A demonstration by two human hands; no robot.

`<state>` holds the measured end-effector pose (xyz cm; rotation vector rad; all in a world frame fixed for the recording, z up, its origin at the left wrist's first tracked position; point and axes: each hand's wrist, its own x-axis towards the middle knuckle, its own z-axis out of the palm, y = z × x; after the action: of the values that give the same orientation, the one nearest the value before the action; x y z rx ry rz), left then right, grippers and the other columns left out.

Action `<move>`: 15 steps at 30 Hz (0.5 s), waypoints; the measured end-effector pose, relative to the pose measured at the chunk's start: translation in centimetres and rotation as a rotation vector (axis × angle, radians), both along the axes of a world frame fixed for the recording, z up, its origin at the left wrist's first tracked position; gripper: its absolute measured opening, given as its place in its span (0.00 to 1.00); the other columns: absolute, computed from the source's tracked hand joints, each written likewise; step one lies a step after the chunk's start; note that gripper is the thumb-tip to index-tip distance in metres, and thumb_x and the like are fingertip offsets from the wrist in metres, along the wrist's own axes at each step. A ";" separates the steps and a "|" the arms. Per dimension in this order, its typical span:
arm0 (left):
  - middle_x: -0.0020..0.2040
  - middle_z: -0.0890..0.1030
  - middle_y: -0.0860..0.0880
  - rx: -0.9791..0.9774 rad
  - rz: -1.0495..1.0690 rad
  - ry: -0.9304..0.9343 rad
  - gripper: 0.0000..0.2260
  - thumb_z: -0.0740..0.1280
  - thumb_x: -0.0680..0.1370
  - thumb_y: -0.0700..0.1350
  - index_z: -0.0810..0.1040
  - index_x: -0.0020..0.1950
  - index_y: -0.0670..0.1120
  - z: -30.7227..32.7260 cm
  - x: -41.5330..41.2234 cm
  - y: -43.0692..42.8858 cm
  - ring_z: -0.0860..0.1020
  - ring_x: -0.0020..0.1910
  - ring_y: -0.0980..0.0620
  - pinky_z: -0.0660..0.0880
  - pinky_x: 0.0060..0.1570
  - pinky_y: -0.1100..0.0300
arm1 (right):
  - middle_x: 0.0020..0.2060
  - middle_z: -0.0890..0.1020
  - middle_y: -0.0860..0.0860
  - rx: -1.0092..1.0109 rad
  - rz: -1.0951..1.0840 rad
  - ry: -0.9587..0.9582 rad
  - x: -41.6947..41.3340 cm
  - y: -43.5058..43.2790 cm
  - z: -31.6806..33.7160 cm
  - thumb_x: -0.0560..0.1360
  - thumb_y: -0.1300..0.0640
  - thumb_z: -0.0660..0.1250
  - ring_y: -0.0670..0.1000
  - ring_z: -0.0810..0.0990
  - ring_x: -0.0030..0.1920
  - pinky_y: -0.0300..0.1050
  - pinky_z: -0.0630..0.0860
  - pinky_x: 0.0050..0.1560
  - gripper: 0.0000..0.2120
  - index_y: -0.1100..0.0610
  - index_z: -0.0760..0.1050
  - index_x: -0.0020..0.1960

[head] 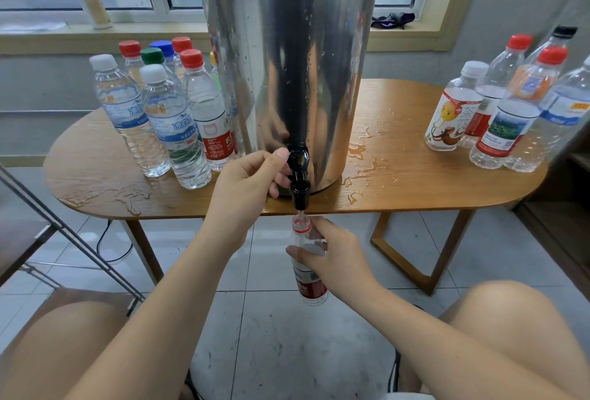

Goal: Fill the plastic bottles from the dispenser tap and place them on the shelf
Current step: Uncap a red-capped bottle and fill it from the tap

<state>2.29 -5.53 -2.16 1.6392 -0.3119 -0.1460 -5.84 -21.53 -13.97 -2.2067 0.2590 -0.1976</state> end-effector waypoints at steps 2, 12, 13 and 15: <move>0.39 0.84 0.48 -0.004 -0.004 0.002 0.16 0.69 0.86 0.54 0.86 0.46 0.46 0.0 0.0 0.0 0.76 0.35 0.57 0.72 0.38 0.66 | 0.62 0.83 0.41 -0.005 0.002 0.000 0.0 0.0 0.0 0.76 0.36 0.76 0.44 0.79 0.60 0.47 0.81 0.63 0.28 0.43 0.76 0.72; 0.40 0.84 0.48 0.001 -0.008 -0.005 0.16 0.69 0.86 0.54 0.86 0.48 0.44 -0.2 0.2 0.0 0.76 0.36 0.56 0.72 0.36 0.69 | 0.66 0.82 0.41 -0.008 -0.005 0.010 0.0 0.0 0.1 0.76 0.36 0.76 0.44 0.78 0.60 0.47 0.80 0.64 0.29 0.44 0.75 0.74; 0.40 0.84 0.48 0.001 -0.008 -0.005 0.16 0.69 0.86 0.54 0.86 0.48 0.44 -0.2 0.2 0.0 0.76 0.36 0.56 0.72 0.36 0.69 | 0.66 0.82 0.41 -0.006 -0.006 0.013 0.0 0.0 0.1 0.76 0.36 0.76 0.44 0.78 0.60 0.48 0.80 0.64 0.29 0.44 0.75 0.74; 0.40 0.84 0.48 -0.001 -0.007 -0.003 0.16 0.69 0.86 0.54 0.86 0.48 0.44 -0.1 0.2 0.1 0.76 0.36 0.56 0.72 0.36 0.69 | 0.66 0.82 0.41 -0.001 -0.005 0.015 0.0 0.1 0.1 0.76 0.37 0.76 0.45 0.79 0.61 0.50 0.81 0.65 0.28 0.43 0.75 0.73</move>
<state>2.50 -5.48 -2.29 1.6371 -0.3204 -0.1491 -5.83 -21.46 -13.87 -2.2094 0.2728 -0.1838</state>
